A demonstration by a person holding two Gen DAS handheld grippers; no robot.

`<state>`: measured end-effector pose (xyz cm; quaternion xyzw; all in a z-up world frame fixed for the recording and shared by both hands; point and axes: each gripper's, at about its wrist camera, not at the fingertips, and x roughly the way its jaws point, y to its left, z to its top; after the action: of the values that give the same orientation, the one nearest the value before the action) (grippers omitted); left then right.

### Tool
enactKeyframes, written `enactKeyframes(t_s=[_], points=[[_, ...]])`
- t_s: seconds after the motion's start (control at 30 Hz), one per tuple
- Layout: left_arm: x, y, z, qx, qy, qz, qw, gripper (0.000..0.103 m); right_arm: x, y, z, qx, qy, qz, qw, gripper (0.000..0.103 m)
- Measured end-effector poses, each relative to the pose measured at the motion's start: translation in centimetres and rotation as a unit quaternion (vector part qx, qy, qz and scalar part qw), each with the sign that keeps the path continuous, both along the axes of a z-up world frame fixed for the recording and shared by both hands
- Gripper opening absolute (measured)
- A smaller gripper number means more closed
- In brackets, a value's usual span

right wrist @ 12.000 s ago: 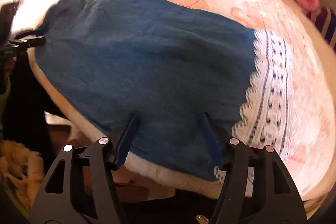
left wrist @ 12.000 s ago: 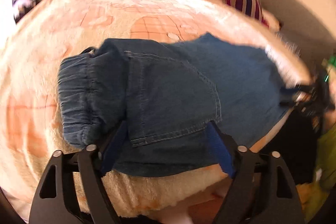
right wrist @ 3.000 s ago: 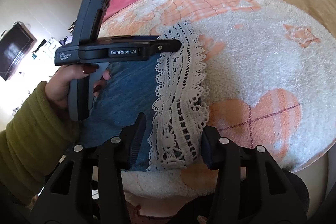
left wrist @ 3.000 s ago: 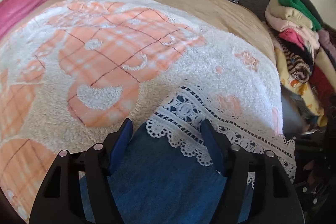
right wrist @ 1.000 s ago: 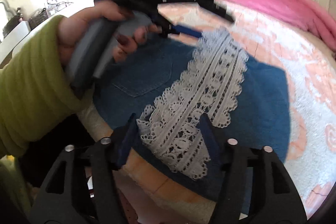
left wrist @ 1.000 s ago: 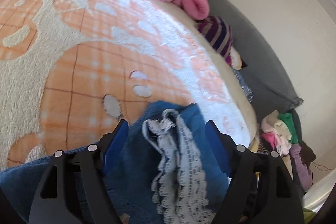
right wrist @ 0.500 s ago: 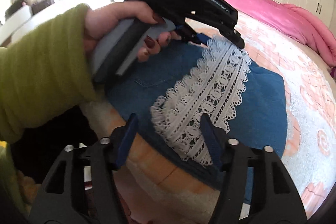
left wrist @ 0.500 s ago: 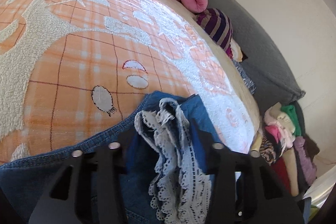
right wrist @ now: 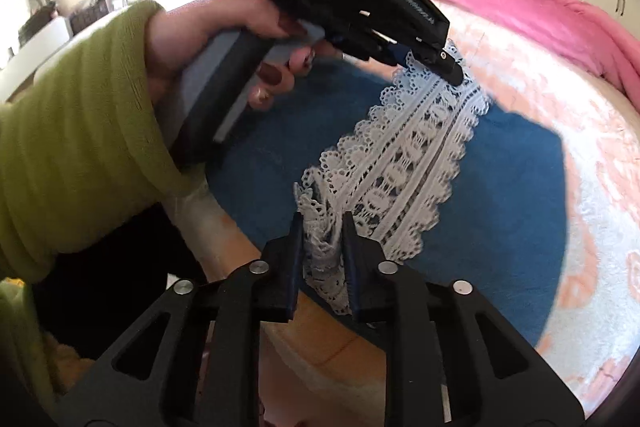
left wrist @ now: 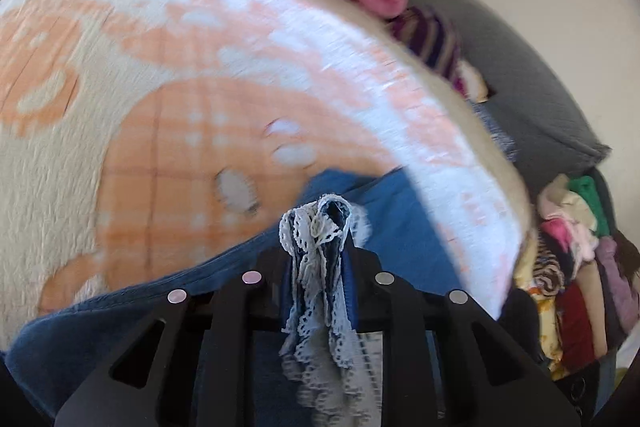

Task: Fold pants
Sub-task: 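Lift the lace edge with the right tool and fold it over the denim, then release the lace edge onto the pants and open both tools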

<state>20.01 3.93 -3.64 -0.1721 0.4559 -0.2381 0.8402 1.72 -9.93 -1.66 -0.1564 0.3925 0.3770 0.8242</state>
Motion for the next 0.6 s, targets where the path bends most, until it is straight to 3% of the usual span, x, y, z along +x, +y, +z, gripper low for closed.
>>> enactKeyframes(t_s=[0.07, 0.17, 0.27, 0.37, 0.47, 0.6], points=[[0.6, 0.6, -1.0, -0.008, 0.017, 0.007, 0.9998, 0.023, -0.2, 0.4, 0.2, 0.006, 0.0, 0.012, 1.0, 0.03], [0.6, 0.8, -0.8, -0.011, 0.01, 0.004, 0.9999, 0.028, -0.9, 0.3, 0.6, 0.019, 0.008, 0.033, 0.999, 0.044], [-0.2, 0.8, 0.4, 0.033, -0.019, 0.013, 0.9992, 0.042, -1.5, -0.8, 1.6, 0.055, 0.03, 0.049, 0.997, 0.047], [-2.2, 1.7, 1.7, 0.052, -0.048, 0.031, 0.997, 0.043, -1.0, -3.6, 3.0, 0.095, 0.044, 0.035, 0.994, 0.048], [-5.0, 3.0, 2.7, 0.057, -0.067, 0.057, 0.9945, 0.043, -1.1, -5.9, 4.0, 0.086, 0.019, 0.006, 0.996, 0.048], [-8.9, 3.5, 3.4, 0.064, -0.081, 0.073, 0.992, 0.043, 0.7, -9.0, 4.0, 0.069, 0.016, -0.049, 0.996, 0.048]])
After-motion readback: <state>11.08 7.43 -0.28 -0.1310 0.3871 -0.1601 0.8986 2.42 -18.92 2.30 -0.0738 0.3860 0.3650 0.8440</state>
